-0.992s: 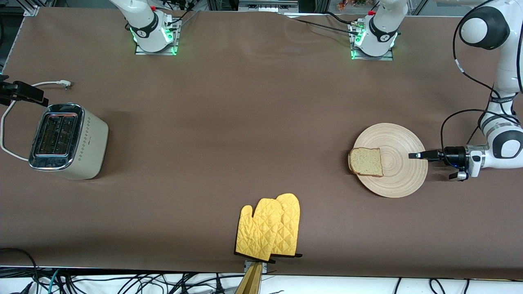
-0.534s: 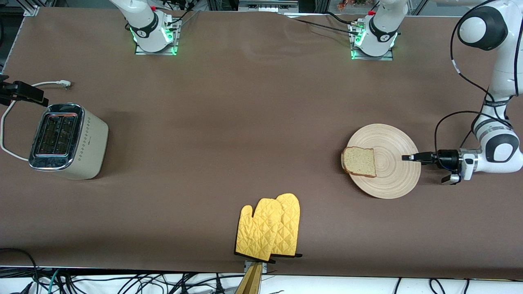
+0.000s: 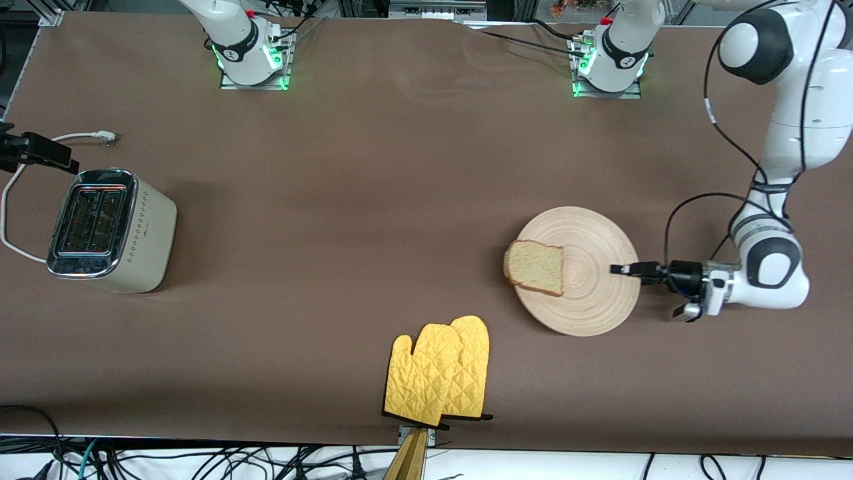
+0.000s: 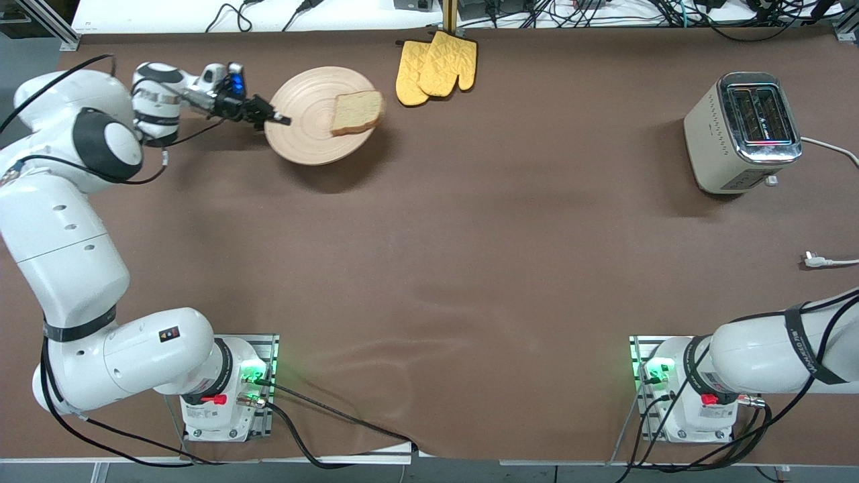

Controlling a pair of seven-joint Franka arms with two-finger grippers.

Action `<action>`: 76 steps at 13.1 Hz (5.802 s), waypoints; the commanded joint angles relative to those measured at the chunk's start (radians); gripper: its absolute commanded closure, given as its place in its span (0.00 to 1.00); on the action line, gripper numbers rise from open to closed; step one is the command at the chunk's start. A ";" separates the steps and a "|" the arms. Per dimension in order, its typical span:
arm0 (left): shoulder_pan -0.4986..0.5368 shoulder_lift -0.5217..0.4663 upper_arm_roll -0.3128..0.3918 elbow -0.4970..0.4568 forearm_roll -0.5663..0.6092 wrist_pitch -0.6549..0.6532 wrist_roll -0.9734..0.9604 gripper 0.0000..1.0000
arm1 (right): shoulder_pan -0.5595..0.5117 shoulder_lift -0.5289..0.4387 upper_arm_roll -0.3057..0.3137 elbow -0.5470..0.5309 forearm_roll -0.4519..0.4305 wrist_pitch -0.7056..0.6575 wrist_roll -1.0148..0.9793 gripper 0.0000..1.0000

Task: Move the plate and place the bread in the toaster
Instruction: 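Push the wooden plate with the left gripper toward the toaster, then draw back the left gripper while the right gripper rises near the toaster, then move the right gripper to the bread slice on the plate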

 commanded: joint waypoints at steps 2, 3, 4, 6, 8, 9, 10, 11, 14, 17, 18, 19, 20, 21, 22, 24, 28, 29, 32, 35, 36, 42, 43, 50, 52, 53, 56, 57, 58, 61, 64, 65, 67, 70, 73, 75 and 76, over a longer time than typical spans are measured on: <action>-0.154 -0.134 0.036 -0.072 -0.056 0.071 -0.180 1.00 | -0.003 0.006 0.000 0.016 0.009 -0.004 -0.004 0.00; -0.197 -0.156 0.036 -0.093 -0.068 0.088 -0.201 1.00 | -0.003 0.006 -0.002 0.016 0.009 -0.004 -0.004 0.00; -0.234 -0.163 0.039 -0.103 -0.099 0.113 -0.205 1.00 | -0.003 0.008 -0.002 0.016 0.009 -0.004 -0.004 0.00; -0.301 -0.183 0.041 -0.136 -0.164 0.174 -0.205 1.00 | -0.003 0.006 -0.002 0.016 0.009 -0.004 -0.004 0.00; -0.367 -0.194 0.042 -0.146 -0.201 0.231 -0.205 1.00 | -0.003 0.006 -0.002 0.016 0.011 -0.004 -0.004 0.00; -0.400 -0.194 0.056 -0.150 -0.229 0.245 -0.202 1.00 | -0.003 0.006 -0.002 0.016 0.009 -0.004 -0.004 0.00; -0.435 -0.194 0.073 -0.152 -0.257 0.248 -0.194 1.00 | -0.003 0.008 -0.002 0.016 0.011 -0.004 -0.005 0.00; -0.464 -0.194 0.084 -0.152 -0.270 0.254 -0.192 1.00 | -0.004 0.011 -0.004 0.016 0.009 -0.003 -0.005 0.00; -0.518 -0.190 0.088 -0.178 -0.277 0.314 -0.188 1.00 | -0.004 0.014 -0.011 0.016 0.009 0.010 -0.005 0.00; -0.558 -0.173 0.096 -0.181 -0.312 0.351 -0.185 1.00 | -0.003 0.014 -0.010 0.016 0.011 0.010 -0.005 0.00; -0.566 -0.168 0.099 -0.181 -0.318 0.354 -0.185 1.00 | -0.003 0.014 -0.010 0.016 0.011 0.010 -0.005 0.00; -0.573 -0.162 0.105 -0.181 -0.327 0.354 -0.182 1.00 | -0.004 0.014 -0.011 0.016 0.009 0.010 -0.005 0.00; -0.579 -0.151 0.107 -0.181 -0.346 0.354 -0.177 1.00 | -0.003 0.014 -0.011 0.016 0.011 0.010 -0.005 0.00; -0.589 -0.142 0.111 -0.181 -0.366 0.354 -0.153 1.00 | -0.004 0.014 -0.011 0.016 0.011 0.010 -0.005 0.00; -0.596 -0.130 0.119 -0.181 -0.390 0.354 -0.136 1.00 | -0.003 0.014 -0.011 0.016 0.011 0.010 -0.005 0.00; -0.616 -0.113 0.122 -0.181 -0.422 0.355 -0.113 1.00 | -0.004 0.014 -0.011 0.016 0.011 0.010 -0.005 0.00; -0.642 -0.101 0.139 -0.181 -0.444 0.361 -0.102 1.00 | -0.003 0.014 -0.011 0.016 0.011 0.010 -0.005 0.00; -0.653 -0.101 0.140 -0.181 -0.444 0.377 -0.102 1.00 | -0.004 0.014 -0.011 0.016 0.011 0.010 -0.005 0.00; -0.670 -0.094 0.151 -0.181 -0.444 0.394 -0.103 0.93 | -0.003 0.014 -0.011 0.016 0.011 0.010 -0.005 0.00; -0.673 -0.093 0.177 -0.181 -0.441 0.392 -0.102 0.80 | -0.003 0.014 -0.011 0.016 0.011 0.010 -0.005 0.00; -0.673 -0.094 0.182 -0.183 -0.441 0.391 -0.103 0.61 | -0.003 0.014 -0.011 0.016 0.009 0.010 -0.005 0.00; -0.644 -0.180 0.307 -0.273 -0.430 0.323 -0.108 0.00 | -0.003 0.014 -0.010 0.016 0.012 0.008 -0.005 0.00; -0.617 -0.214 0.337 -0.294 -0.403 0.288 -0.111 0.00 | 0.002 0.014 -0.008 0.016 0.012 0.007 -0.005 0.00; -0.440 -0.589 0.334 -0.345 0.293 0.234 -0.376 0.00 | 0.028 0.031 0.013 0.015 0.015 -0.002 0.007 0.00; -0.437 -0.695 0.317 -0.351 0.498 0.220 -0.512 0.00 | 0.028 0.031 0.018 0.013 0.043 -0.022 -0.002 0.00; -0.420 -0.753 0.274 -0.362 0.594 0.213 -0.571 0.00 | 0.026 0.029 0.016 0.012 0.053 -0.024 -0.007 0.00; -0.362 -0.869 0.179 -0.357 0.836 0.124 -0.698 0.00 | 0.026 0.031 0.018 0.010 0.128 -0.039 0.006 0.00; -0.362 -0.904 0.176 -0.357 0.892 0.110 -0.702 0.00 | 0.026 0.032 0.018 0.004 0.209 -0.062 0.018 0.00; -0.360 -0.930 0.176 -0.354 0.910 0.078 -0.714 0.00 | 0.031 0.037 0.018 0.002 0.262 -0.064 0.032 0.00; -0.359 -1.015 0.156 -0.336 0.985 0.013 -0.797 0.00 | 0.083 0.061 0.019 -0.071 0.389 0.014 0.113 0.00; -0.354 -1.033 0.162 -0.334 1.023 0.035 -0.772 0.00 | 0.095 0.066 0.019 -0.252 0.580 0.210 0.127 0.00; -0.355 -1.036 0.162 -0.334 1.023 0.030 -0.789 0.00 | 0.121 0.066 0.019 -0.309 0.642 0.276 0.127 0.00; -0.355 -1.039 0.145 -0.330 1.019 0.015 -0.829 0.00 | 0.178 0.092 0.021 -0.378 0.682 0.390 0.127 0.00; -0.371 -0.987 0.136 -0.238 1.000 -0.023 -0.933 0.00 | 0.244 0.136 0.021 -0.448 0.759 0.528 0.125 0.00; -0.378 -0.922 0.137 -0.128 1.000 -0.120 -0.942 0.00 | 0.289 0.221 0.021 -0.458 0.866 0.609 0.105 0.00; -0.371 -0.875 0.144 -0.028 0.969 -0.166 -0.939 0.00 | 0.332 0.261 0.021 -0.458 0.883 0.675 0.105 0.00; -0.369 -0.875 0.144 -0.029 0.955 -0.165 -0.942 0.00 | 0.356 0.280 0.021 -0.458 0.886 0.712 0.105 0.00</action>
